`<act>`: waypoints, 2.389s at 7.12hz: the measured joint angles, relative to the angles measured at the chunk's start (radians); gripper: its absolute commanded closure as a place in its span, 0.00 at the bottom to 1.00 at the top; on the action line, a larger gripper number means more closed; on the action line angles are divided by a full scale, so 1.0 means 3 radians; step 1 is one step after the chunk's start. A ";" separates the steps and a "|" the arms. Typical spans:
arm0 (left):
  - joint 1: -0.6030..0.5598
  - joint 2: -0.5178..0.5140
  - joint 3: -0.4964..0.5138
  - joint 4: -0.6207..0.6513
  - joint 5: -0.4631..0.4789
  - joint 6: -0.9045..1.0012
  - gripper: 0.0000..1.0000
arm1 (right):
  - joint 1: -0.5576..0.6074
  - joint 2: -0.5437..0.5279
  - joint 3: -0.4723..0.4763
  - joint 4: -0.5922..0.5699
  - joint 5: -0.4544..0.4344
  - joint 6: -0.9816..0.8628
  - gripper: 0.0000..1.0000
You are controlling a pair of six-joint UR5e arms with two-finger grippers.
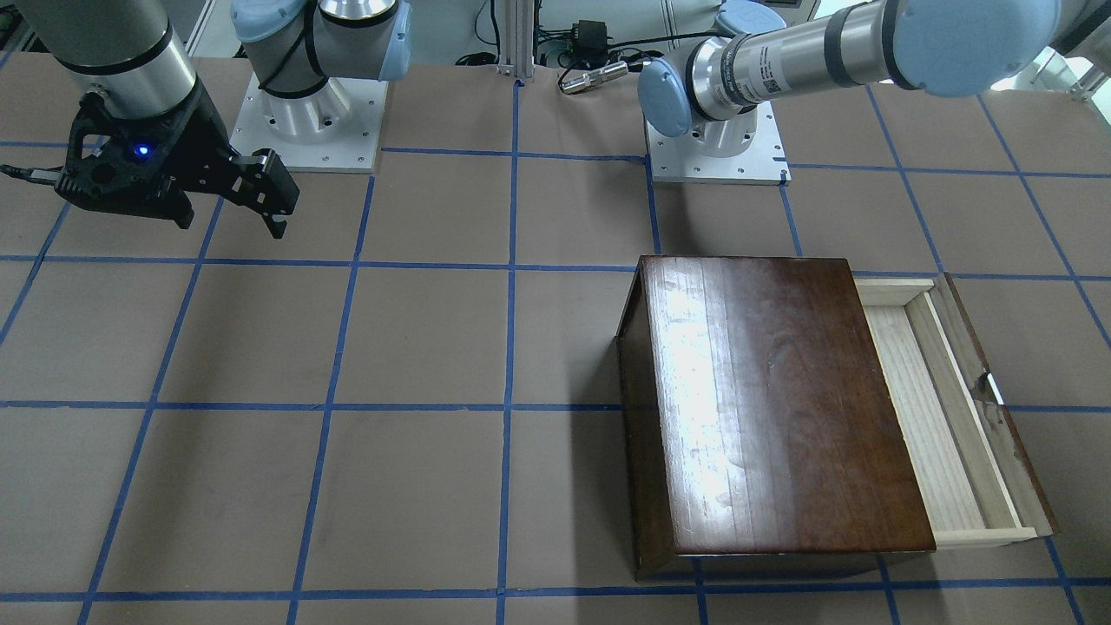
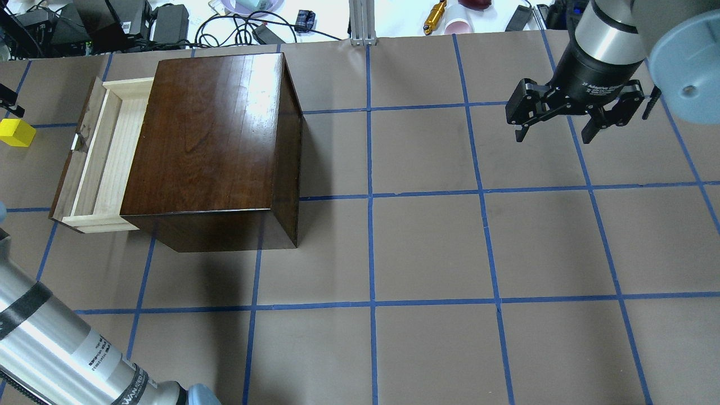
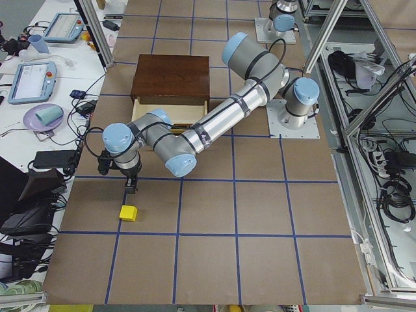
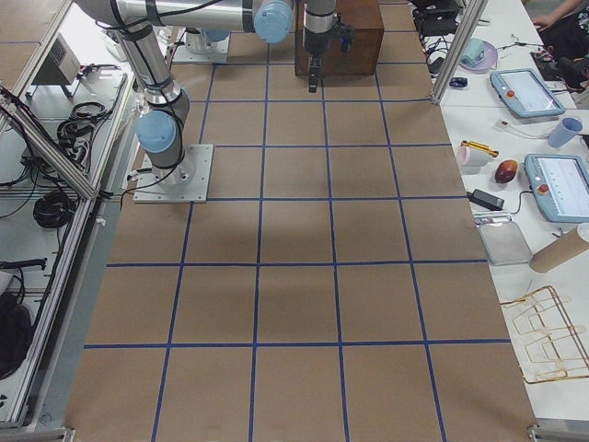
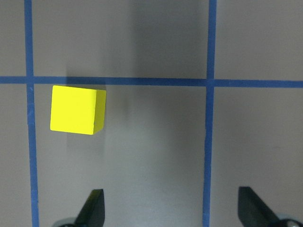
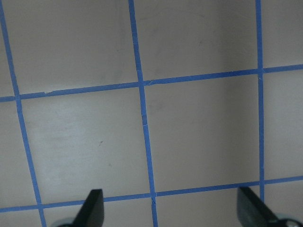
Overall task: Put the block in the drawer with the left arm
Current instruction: 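Lower the left gripper and grasp the yellow cube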
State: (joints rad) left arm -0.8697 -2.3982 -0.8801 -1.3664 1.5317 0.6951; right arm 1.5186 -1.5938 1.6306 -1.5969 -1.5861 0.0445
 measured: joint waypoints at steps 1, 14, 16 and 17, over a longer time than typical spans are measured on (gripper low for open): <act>0.0001 -0.0117 0.0085 0.0105 0.0000 0.0077 0.00 | 0.0000 0.0000 0.0000 0.0000 0.0000 0.0000 0.00; 0.0102 -0.0765 0.0726 0.0261 0.0008 0.0333 0.00 | 0.0000 0.0000 0.0000 0.0000 0.0000 0.0000 0.00; 0.0149 -0.0791 0.0745 0.0302 -0.0001 0.0430 0.00 | 0.0000 0.0000 0.0000 0.0000 0.0000 0.0000 0.00; 0.0166 -0.0823 0.0757 0.0359 -0.0017 0.0508 0.00 | 0.0000 0.0000 0.0000 0.0000 0.0000 0.0000 0.00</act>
State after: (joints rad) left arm -0.8198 -2.6451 -0.6530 -1.2588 1.5267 0.8475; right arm 1.5187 -1.5938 1.6306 -1.5969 -1.5861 0.0444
